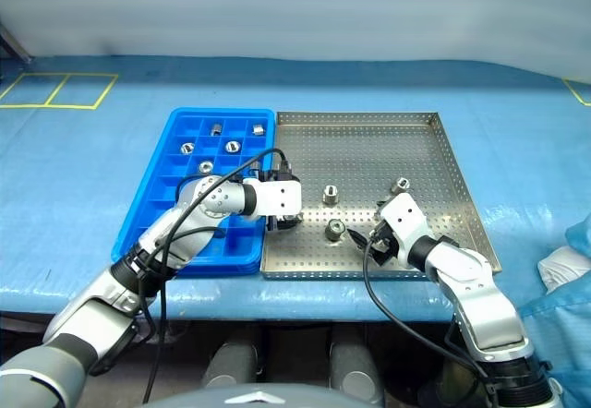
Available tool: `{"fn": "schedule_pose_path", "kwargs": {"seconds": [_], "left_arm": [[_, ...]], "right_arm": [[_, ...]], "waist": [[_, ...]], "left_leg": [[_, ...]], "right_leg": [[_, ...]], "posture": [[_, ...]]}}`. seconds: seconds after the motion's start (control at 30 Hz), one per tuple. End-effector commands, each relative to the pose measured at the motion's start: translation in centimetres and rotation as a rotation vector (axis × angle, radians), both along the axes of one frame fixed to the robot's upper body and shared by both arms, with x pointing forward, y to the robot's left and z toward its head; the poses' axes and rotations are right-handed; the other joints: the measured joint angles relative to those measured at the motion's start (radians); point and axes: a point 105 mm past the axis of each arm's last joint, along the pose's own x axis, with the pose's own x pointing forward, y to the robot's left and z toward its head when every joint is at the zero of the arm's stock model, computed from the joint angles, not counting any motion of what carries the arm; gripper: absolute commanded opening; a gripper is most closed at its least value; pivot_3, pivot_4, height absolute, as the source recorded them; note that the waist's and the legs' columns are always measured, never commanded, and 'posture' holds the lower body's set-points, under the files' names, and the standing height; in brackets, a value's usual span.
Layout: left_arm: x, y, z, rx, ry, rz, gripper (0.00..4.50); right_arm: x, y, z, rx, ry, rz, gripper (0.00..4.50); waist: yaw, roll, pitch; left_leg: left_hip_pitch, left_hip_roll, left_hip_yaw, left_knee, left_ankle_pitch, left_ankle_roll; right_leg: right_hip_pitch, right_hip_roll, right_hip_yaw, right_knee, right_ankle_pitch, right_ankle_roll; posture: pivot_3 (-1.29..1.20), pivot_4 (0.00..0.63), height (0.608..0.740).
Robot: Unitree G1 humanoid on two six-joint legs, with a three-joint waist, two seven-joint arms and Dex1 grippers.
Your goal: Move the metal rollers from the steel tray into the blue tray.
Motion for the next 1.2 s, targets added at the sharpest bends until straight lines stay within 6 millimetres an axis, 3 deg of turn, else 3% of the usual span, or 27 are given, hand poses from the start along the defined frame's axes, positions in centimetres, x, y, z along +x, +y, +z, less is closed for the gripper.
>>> {"fn": "schedule_pose_path", "kwargs": {"seconds": [0.03,0.37,0.47,0.67,0.83,0.9,1.1,1.2], "left_arm": [[0.0,-0.3,0.4,0.002,-0.001,-0.016,4.45],[0.1,-0.3,-1.5,0.039,0.070,-0.011,4.45],[0.0,-0.4,-1.7,0.037,0.082,-0.013,3.83],[0.2,-0.5,-1.6,0.030,0.078,-0.009,1.88],[0.0,-0.6,-1.5,0.012,0.079,-0.007,1.88],[0.0,-0.6,-1.4,0.003,0.078,-0.004,1.35],[0.1,-0.5,-1.2,-0.009,0.057,0.008,1.35],[0.6,-0.8,-0.4,-0.051,0.016,0.023,0.75]], "right_arm": [[0.1,0.2,1.2,0.006,-0.063,-0.002,4.50],[-0.1,-0.1,1.1,0.008,-0.065,-0.024,4.50],[-0.2,-0.1,1.2,0.007,-0.068,-0.029,4.50],[-0.1,-0.3,1.3,0.004,-0.072,-0.037,4.50],[0.0,-0.2,1.3,0.003,-0.070,-0.031,4.50],[0.0,-0.1,1.3,0.003,-0.068,-0.026,4.50],[0.0,0.1,1.3,0.002,-0.067,-0.016,4.50],[0.1,0.2,1.3,0.001,-0.067,-0.011,4.50]], "waist": [[0.000,0.000,0.000],[-0.004,0.001,0.000],[-0.005,0.002,-0.001],[-0.007,0.002,-0.001],[-0.015,0.002,-0.001],[-0.019,0.002,-0.001],[-0.031,0.002,-0.001],[-0.031,0.002,-0.001]], "left_leg": [[0.000,0.000,0.000,0.000,0.000,0.000],[0.003,0.000,0.000,0.001,0.000,0.000],[0.006,0.000,0.000,0.002,0.000,0.000],[0.006,0.000,0.000,0.002,0.000,0.000],[0.005,0.000,-0.001,0.000,-0.001,0.001],[0.005,0.000,-0.001,0.000,-0.001,0.001],[0.005,0.000,-0.001,0.000,-0.001,0.001],[0.005,0.000,-0.001,0.000,-0.001,0.001]], "right_leg": [[0.000,0.000,0.000,0.000,0.000,0.000],[0.004,0.000,0.000,0.000,0.000,0.000],[0.007,0.000,0.000,-0.001,0.000,0.000],[0.008,0.000,0.000,-0.001,0.000,0.000],[0.006,0.000,0.000,-0.002,0.000,0.000],[0.006,0.000,0.000,-0.002,0.000,0.000],[0.006,0.000,0.000,-0.002,0.000,0.000],[0.006,0.000,0.000,-0.002,0.000,0.000]], "posture": [[0.01,0.150,0.740],[-0.01,0.150,0.740],[-0.01,0.150,0.740],[-0.02,0.150,0.740],[-0.01,0.150,0.740],[-0.01,0.150,0.740],[0.00,0.150,0.740],[0.01,0.150,0.740]]}}
